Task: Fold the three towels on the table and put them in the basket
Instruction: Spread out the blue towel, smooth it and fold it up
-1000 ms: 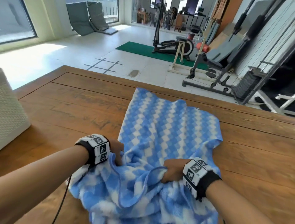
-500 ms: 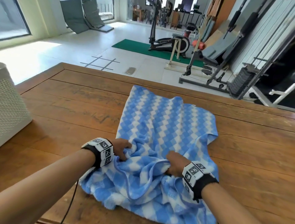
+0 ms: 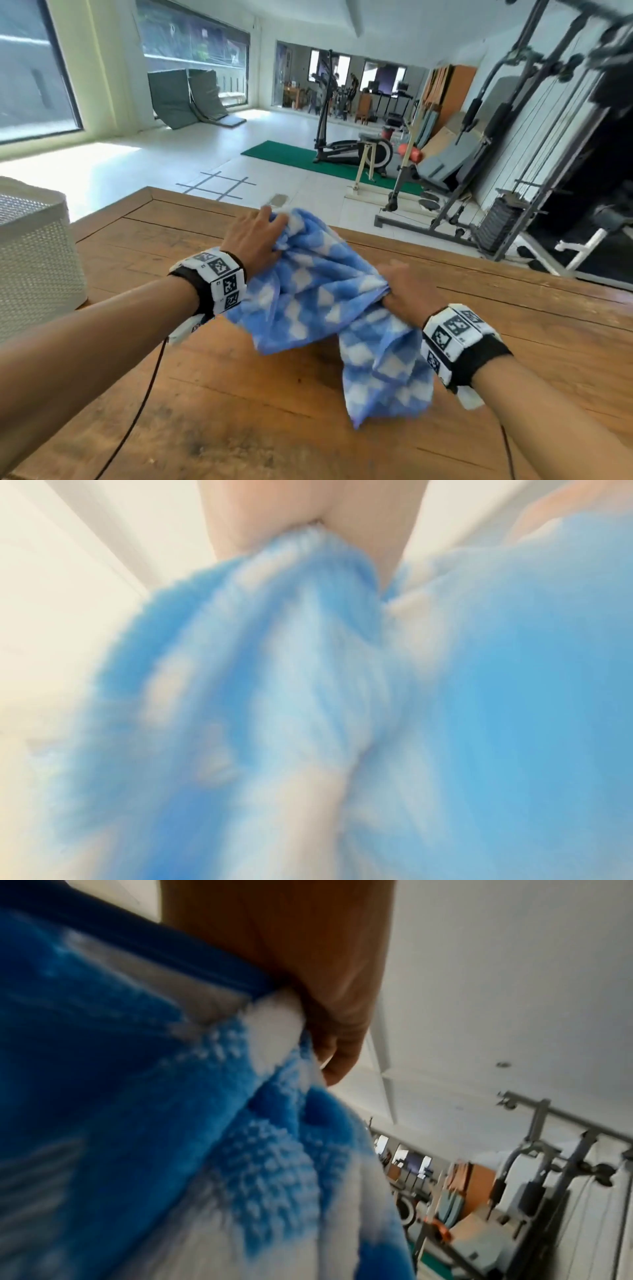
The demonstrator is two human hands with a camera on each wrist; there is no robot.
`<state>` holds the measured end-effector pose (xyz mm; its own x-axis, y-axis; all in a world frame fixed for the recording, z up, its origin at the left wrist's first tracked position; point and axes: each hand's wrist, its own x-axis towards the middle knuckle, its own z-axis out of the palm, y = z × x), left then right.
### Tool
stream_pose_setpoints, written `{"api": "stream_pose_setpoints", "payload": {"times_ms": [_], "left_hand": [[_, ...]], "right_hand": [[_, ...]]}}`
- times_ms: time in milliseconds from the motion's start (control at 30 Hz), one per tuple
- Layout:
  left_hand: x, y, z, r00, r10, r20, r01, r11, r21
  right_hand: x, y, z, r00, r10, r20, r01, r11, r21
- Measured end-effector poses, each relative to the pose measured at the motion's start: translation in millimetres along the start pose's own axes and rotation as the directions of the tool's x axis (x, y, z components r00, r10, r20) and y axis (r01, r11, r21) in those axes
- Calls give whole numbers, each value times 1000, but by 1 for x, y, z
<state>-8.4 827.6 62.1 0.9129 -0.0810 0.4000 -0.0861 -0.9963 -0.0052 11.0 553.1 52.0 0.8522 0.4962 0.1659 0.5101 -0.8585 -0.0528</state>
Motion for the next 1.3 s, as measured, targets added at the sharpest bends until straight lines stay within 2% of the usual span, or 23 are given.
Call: {"api": "stream_pose_setpoints", "payload": {"times_ms": [67,167,267,367,467,567,633,767,867,933,1000,1033,1067,1100,1133,1167,1200,1233,1267,1300], "left_hand": [[10,2,-41,987,-15,-159,15,1000,-3],[17,4,-97,939,-15,-343,2,999,-38],[18,9,-143,893,-17,-449,-28,995,-92],[16,12,-181,884,3,-468,-92,982,-167],[14,15,-210,893,24,-450,-166,946,-279],[22,19,-229,930,37,-366,-172,924,-342],[33,20,-238,960,75,-270,-174,916,-361],[58,22,-238,984,172,-37,-175,934,-310],[87,20,-206,973,158,167,-123,972,-203],[108,18,-168,932,131,338,-111,991,-80],[121,20,-122,859,71,508,-131,988,83],[128,23,-99,836,33,547,-139,978,154],[136,26,-80,845,21,535,-145,971,192],[147,26,-69,888,34,458,-137,972,193],[165,24,-64,952,67,297,-123,977,172],[189,22,-65,992,103,74,-112,985,128],[214,22,-72,978,125,-166,-117,992,56],[236,25,-84,928,104,-358,-118,993,-19],[254,31,-98,875,57,-480,-101,993,-66],[268,38,-111,849,0,-529,-51,995,-83]], "right_hand": [[1,-4,-40,986,41,-162,-50,998,-50],[-3,-9,-90,930,11,-368,-47,995,-88],[-11,-14,-128,897,-37,-440,6,997,-73],[-23,-15,-159,852,-105,-513,99,994,-39],[-32,-11,-183,795,-158,-586,244,967,69],[-31,-6,-201,751,-186,-633,361,919,159],[-26,-4,-209,760,-151,-632,384,889,249],[-5,11,-212,839,-130,-529,385,828,407],[21,26,-198,916,-153,-372,332,810,484],[43,38,-175,963,-171,-208,253,839,482],[73,58,-135,987,-153,48,124,918,378],[89,66,-114,978,-106,182,51,957,285],[103,72,-94,968,-73,241,25,981,195],[117,78,-79,976,-43,212,19,994,111],[130,80,-76,998,39,48,-43,996,74],[142,83,-82,966,174,-190,-144,976,162],[153,86,-93,862,301,-408,-175,932,317],[162,89,-110,758,376,-534,-158,899,409],[174,94,-127,725,391,-567,-148,892,427],[184,99,-141,742,392,-544,-158,890,427]]}}
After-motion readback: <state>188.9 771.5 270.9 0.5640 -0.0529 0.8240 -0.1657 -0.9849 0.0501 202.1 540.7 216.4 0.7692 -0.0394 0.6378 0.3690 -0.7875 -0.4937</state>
